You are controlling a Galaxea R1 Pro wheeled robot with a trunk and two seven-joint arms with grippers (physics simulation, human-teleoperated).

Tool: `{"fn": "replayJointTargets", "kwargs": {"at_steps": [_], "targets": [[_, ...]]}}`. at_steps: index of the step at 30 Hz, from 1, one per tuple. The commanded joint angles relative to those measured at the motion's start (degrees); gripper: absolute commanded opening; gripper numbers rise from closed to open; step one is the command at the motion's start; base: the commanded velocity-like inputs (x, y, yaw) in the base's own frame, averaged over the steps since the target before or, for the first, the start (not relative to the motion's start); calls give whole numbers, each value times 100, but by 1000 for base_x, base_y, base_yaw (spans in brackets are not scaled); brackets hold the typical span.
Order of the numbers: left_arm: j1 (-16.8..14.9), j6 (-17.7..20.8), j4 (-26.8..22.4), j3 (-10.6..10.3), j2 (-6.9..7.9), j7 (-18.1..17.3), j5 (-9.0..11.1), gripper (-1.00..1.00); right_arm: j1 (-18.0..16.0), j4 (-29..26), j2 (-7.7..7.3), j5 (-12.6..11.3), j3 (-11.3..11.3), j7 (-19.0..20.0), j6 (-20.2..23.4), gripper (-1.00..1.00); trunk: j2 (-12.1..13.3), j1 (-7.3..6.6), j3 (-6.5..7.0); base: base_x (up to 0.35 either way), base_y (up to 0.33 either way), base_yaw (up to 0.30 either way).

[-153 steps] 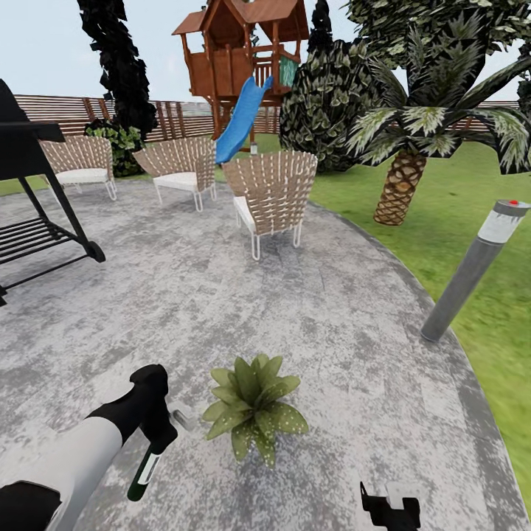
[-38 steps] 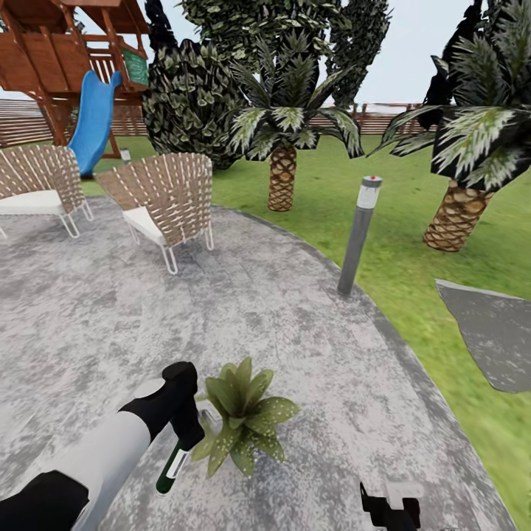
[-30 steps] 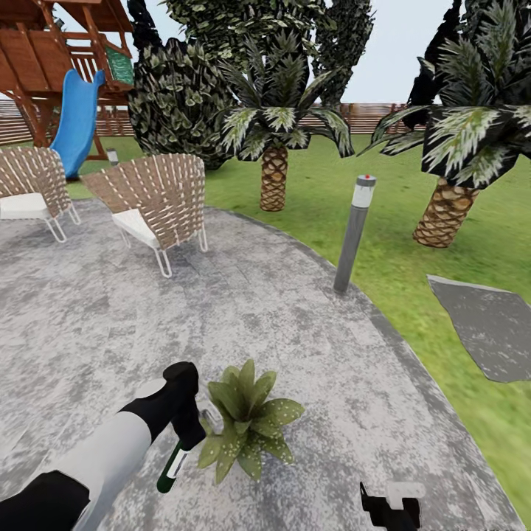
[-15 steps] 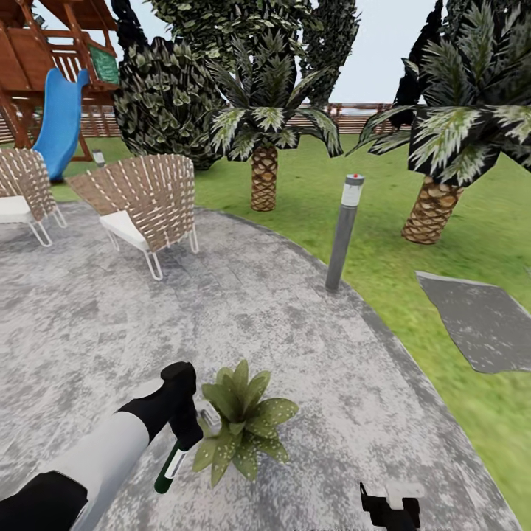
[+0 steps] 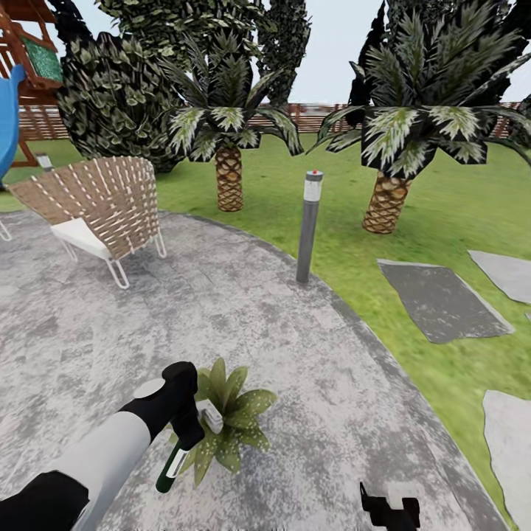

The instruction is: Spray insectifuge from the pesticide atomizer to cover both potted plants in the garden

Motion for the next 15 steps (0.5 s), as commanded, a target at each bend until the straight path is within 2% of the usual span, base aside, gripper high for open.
{"fn": "replayJointTargets", "kwargs": {"at_steps": [1,6,15], "targets": [[-1,41,-13,-15,3,-58,-43,-100,-5,6,-2,-36,51,-27,-15,100,-2,-3,-5,-94,215,-300],[-1,41,-11,-16,16,-58,-47,-100,-5,7,0,-36,51,-27,-16,100,-2,-3,-5,-122,234,-258],[-1,42,-13,-9,42,-58,-44,-100,-5,8,4,-36,51,-27,-16,100,-2,-3,-5,-139,274,-17]]}}
